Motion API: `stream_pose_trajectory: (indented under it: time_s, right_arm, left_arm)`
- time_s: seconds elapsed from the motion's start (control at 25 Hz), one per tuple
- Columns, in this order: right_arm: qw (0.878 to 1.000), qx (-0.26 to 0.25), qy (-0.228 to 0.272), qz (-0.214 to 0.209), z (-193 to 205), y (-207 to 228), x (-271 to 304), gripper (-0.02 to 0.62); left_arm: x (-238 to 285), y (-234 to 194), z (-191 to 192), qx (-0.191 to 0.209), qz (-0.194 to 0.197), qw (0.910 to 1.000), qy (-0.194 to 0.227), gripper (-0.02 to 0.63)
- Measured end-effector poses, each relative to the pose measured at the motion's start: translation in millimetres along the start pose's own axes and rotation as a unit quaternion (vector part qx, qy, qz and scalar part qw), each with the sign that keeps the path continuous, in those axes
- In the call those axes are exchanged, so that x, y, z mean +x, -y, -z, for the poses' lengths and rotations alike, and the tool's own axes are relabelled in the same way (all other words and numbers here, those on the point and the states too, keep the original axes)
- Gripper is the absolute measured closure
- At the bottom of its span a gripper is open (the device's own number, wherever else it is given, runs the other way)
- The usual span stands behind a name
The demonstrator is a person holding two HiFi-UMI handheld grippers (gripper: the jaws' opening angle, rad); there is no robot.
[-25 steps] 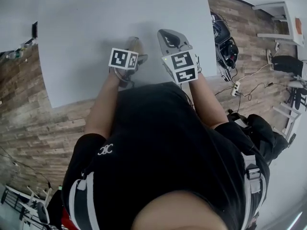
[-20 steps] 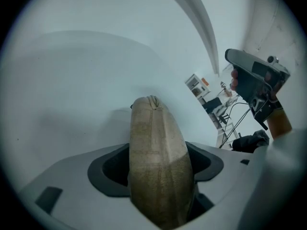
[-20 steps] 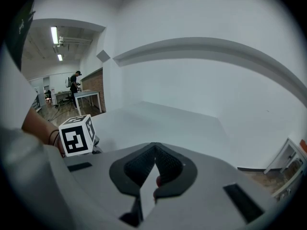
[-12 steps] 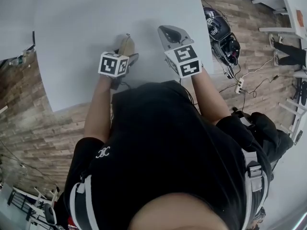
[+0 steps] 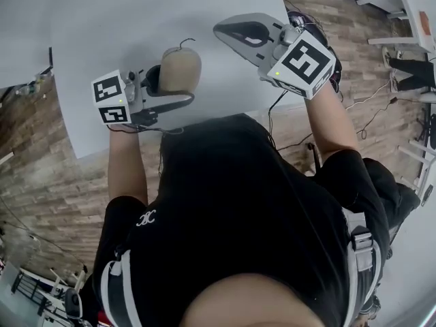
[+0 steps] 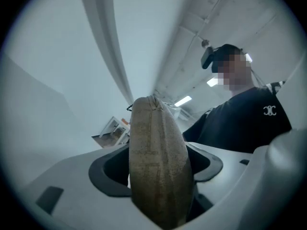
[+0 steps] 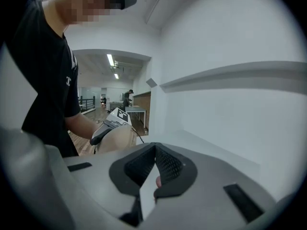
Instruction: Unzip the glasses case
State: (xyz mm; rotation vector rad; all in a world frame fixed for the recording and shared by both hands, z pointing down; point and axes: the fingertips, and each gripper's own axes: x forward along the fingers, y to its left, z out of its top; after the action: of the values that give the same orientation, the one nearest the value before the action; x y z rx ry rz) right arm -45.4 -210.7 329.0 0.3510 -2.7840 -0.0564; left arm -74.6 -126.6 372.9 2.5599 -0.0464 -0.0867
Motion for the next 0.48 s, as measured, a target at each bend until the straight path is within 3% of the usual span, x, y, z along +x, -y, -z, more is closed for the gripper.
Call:
stream_pose_trajectory:
  time_s: [0.2,0.32,0.48]
  right_arm:
    - [0.995,0.024,0.040,-0.092,-32.1,-33.6,-4.3,0.577]
    - [0.988,0.026,0.053,-0.146,-46.1,-63.8,-18.2,0.571]
    - [0.978,0.035,0.063,-0.194,-59.2,-79.5,-26.6,0.484]
  left_arm:
    - [0.5,62.1,-17.1,0.043,0.090,0.9950,0.000,0.272]
    - [9.1,82.1,-9.5,0.062,0.093,0.9935,-0.019,0.272]
    - [12.5,88.6,-4.9,0.060,0.100,0.9928,-0.028,0.272]
